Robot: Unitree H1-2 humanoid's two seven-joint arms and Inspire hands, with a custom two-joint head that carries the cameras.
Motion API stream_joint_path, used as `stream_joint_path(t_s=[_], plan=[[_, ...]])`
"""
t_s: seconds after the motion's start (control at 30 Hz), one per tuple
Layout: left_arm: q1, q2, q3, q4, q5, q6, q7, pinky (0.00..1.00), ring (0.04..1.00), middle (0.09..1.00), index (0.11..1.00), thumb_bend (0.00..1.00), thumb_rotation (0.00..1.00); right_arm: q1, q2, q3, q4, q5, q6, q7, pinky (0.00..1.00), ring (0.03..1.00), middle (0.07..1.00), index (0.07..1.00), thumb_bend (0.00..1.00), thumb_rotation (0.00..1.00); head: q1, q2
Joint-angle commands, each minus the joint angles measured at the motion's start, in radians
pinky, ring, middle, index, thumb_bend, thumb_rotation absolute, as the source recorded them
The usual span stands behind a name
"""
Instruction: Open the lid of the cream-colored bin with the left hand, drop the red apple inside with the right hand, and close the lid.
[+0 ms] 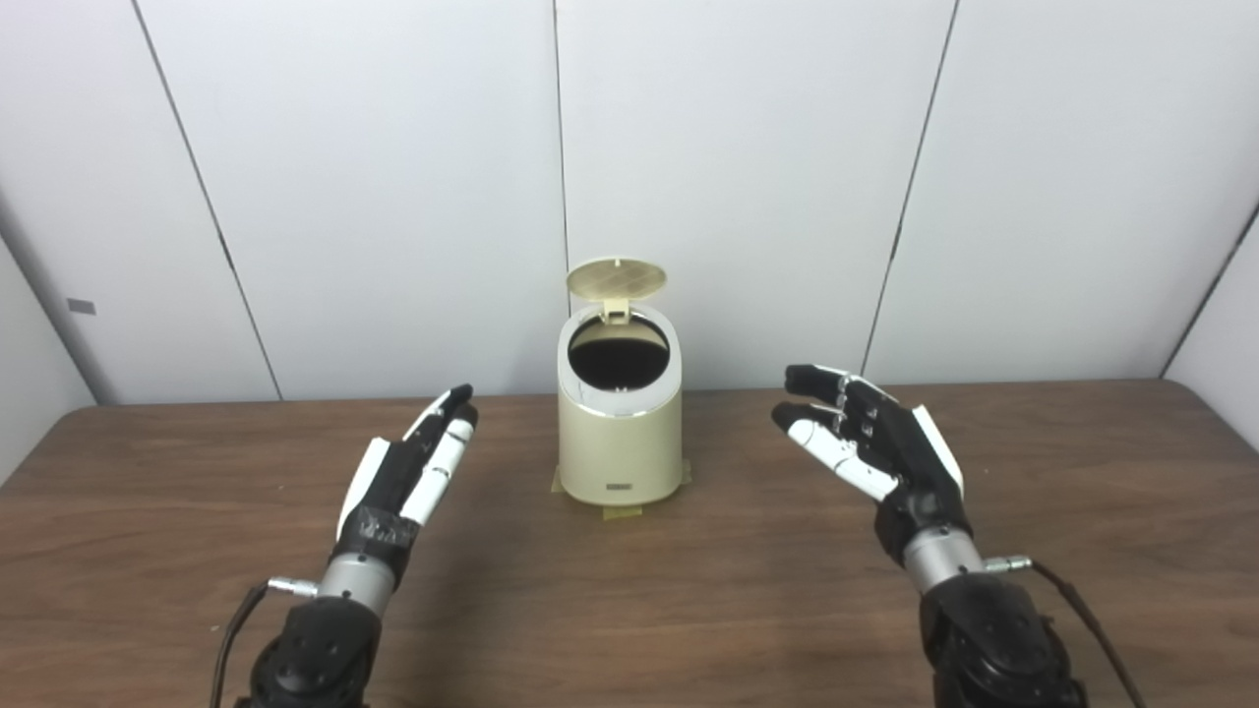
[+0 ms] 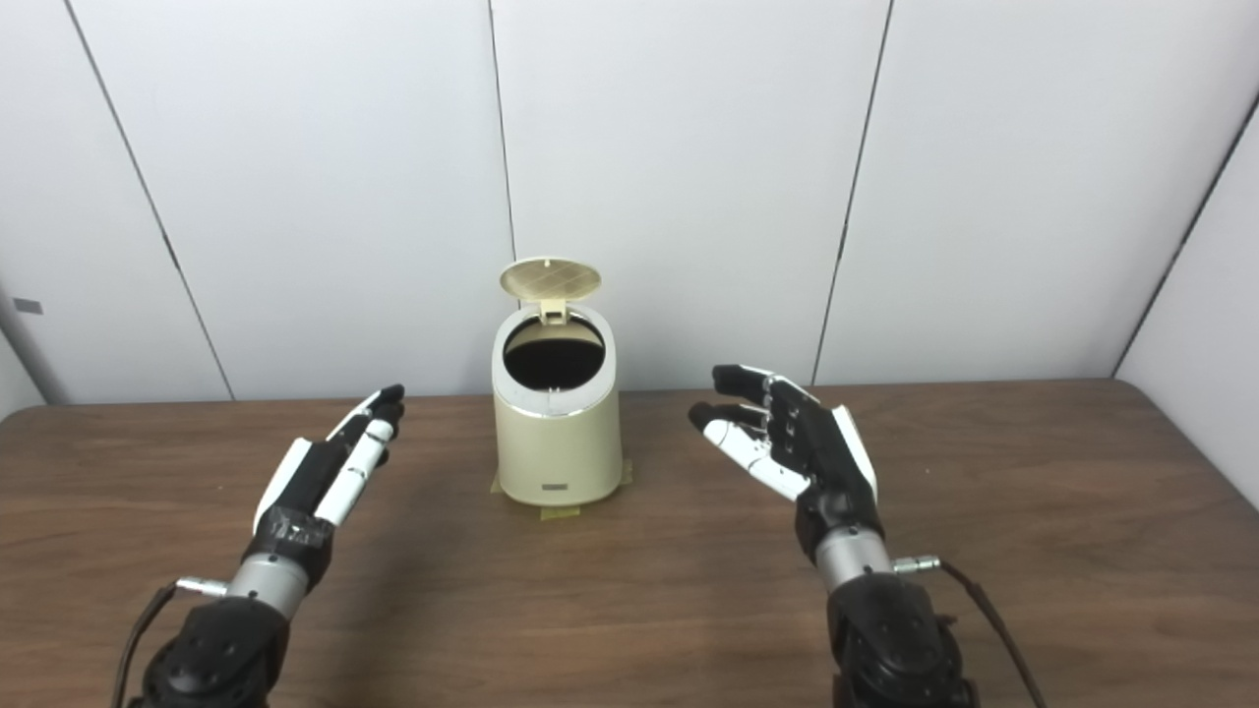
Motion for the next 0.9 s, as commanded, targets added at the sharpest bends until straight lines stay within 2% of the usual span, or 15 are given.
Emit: stream_joint_path(t_s=[0.0,0.1,0.17,0.3,0.43,0.63,0.87], plan=[[-0.089,0.019,0.003,-0.008,-0.013,-0.001,-0.006,0.94,0.967,0.976,0.983,0.45,0.87,-0.006,0.025,-0.020,-0.043,0.076,-0.006,-0.034,0.81,0.870,0.889,0.857,0.48,0.78,0.000,0.000],[-0.141,0.032,0.006,0.013,-0.027,0.012,-0.011,0.93,0.962,0.977,0.984,0.48,0.89,0.026,0.027,-0.016,-0.038,0.106,-0.006,-0.054,0.81,0.880,0.913,0.899,0.42,0.82,0.001,-0.002],[-0.186,0.033,0.013,0.035,-0.043,0.023,-0.011,0.94,0.959,0.976,0.979,0.46,0.91,0.050,0.012,-0.005,-0.032,0.128,-0.020,-0.043,0.86,0.911,0.925,0.911,0.47,0.87,0.002,-0.003],[-0.260,0.042,0.012,0.083,-0.060,0.029,-0.013,0.93,0.951,0.957,0.965,0.46,0.94,0.079,0.001,0.009,-0.024,0.163,-0.052,-0.043,0.92,0.939,0.935,0.916,0.49,0.94,0.003,-0.007],[-0.344,0.043,0.011,0.149,-0.074,0.032,-0.017,0.91,0.929,0.927,0.930,0.45,0.94,0.099,0.001,0.013,-0.017,0.188,-0.060,-0.052,0.94,0.939,0.935,0.923,0.50,0.96,0.007,-0.011],[-0.441,0.052,0.015,0.225,-0.089,0.033,-0.028,0.89,0.911,0.903,0.899,0.47,0.90,0.118,-0.012,0.016,0.007,0.205,-0.076,-0.055,0.93,0.941,0.938,0.950,0.54,1.00,0.015,-0.018],[-0.516,0.053,0.015,0.317,-0.118,0.029,-0.050,0.93,0.913,0.901,0.886,0.45,0.94,0.135,-0.040,0.054,0.032,0.182,-0.120,-0.056,0.93,0.945,0.945,0.945,0.56,1.00,0.017,-0.026]])
